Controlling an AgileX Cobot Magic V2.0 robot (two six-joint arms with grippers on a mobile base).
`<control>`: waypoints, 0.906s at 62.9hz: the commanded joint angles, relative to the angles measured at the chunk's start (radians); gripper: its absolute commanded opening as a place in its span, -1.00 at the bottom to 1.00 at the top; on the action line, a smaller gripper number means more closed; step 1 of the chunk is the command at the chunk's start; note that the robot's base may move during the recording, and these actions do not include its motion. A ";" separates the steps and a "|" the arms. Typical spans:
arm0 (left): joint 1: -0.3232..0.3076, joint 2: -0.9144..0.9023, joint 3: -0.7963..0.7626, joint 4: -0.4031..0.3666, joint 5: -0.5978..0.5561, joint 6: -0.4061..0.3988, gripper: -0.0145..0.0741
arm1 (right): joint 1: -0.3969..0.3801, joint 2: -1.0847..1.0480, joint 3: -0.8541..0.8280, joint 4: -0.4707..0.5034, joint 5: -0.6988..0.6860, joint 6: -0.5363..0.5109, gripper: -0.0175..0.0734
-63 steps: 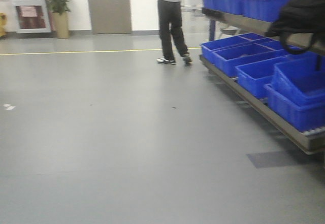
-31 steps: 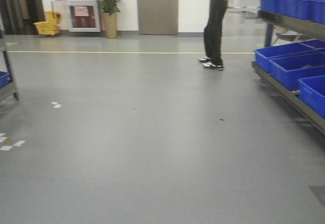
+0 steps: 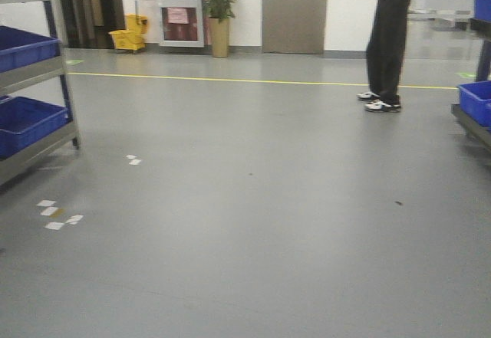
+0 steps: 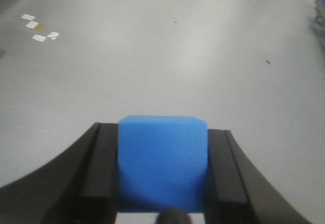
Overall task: Sort and place red and blue blocks on shelf
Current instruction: 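Turn the base toward the shelves of blue bins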
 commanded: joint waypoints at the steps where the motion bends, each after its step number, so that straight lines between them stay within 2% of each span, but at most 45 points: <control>1: 0.001 0.002 -0.030 0.002 -0.083 -0.003 -0.39 | -0.007 0.001 -0.027 -0.010 -0.079 -0.003 -0.49; 57: 0.001 0.002 -0.030 0.002 -0.083 -0.003 -0.39 | -0.007 0.001 -0.027 -0.010 -0.079 -0.003 -0.49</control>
